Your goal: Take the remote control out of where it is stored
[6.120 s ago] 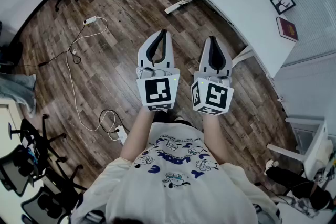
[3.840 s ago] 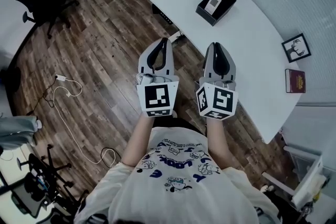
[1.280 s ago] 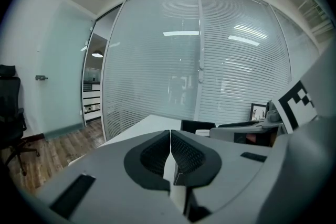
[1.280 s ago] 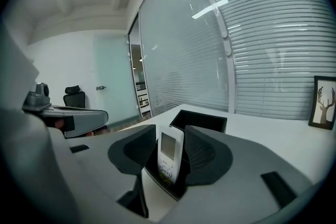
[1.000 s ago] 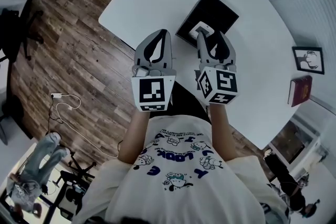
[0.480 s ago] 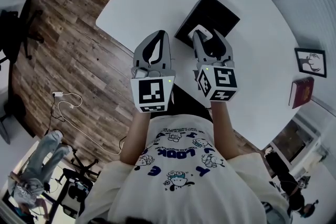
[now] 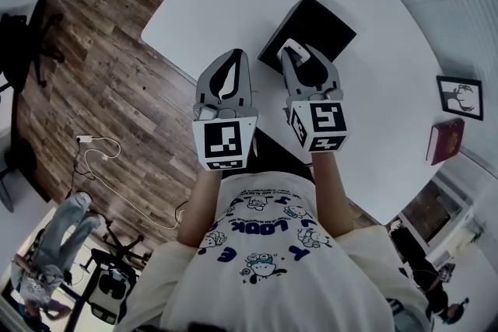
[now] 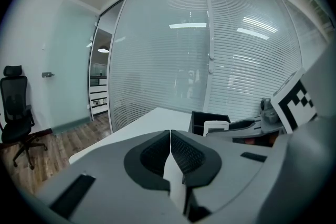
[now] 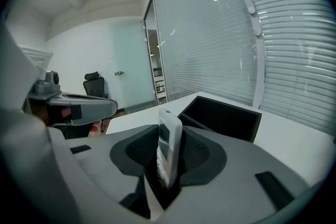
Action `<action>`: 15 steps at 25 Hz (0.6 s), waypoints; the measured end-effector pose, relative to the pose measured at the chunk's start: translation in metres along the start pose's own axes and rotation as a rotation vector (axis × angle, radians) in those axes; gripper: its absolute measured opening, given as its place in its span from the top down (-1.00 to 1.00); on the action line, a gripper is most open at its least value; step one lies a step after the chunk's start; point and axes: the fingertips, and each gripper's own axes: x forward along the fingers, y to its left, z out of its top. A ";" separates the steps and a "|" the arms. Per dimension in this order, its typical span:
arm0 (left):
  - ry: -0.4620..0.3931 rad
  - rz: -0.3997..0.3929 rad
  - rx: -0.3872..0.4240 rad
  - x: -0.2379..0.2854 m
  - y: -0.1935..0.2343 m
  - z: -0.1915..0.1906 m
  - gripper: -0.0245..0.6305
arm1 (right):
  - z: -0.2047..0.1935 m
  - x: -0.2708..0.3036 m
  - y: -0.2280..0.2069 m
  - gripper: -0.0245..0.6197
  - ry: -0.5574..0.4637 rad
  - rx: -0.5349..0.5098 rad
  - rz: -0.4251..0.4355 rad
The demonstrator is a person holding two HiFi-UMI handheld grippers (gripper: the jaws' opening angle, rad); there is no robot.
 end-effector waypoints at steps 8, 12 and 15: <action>-0.003 0.005 -0.006 -0.008 0.006 0.000 0.87 | 0.000 -0.002 0.003 0.59 0.012 -0.014 0.008; -0.009 -0.001 -0.003 -0.011 0.007 0.002 0.87 | 0.000 -0.008 0.007 0.67 -0.003 -0.016 0.001; -0.018 -0.007 0.005 -0.015 0.007 0.006 0.87 | 0.004 -0.012 0.008 0.68 -0.018 -0.014 -0.012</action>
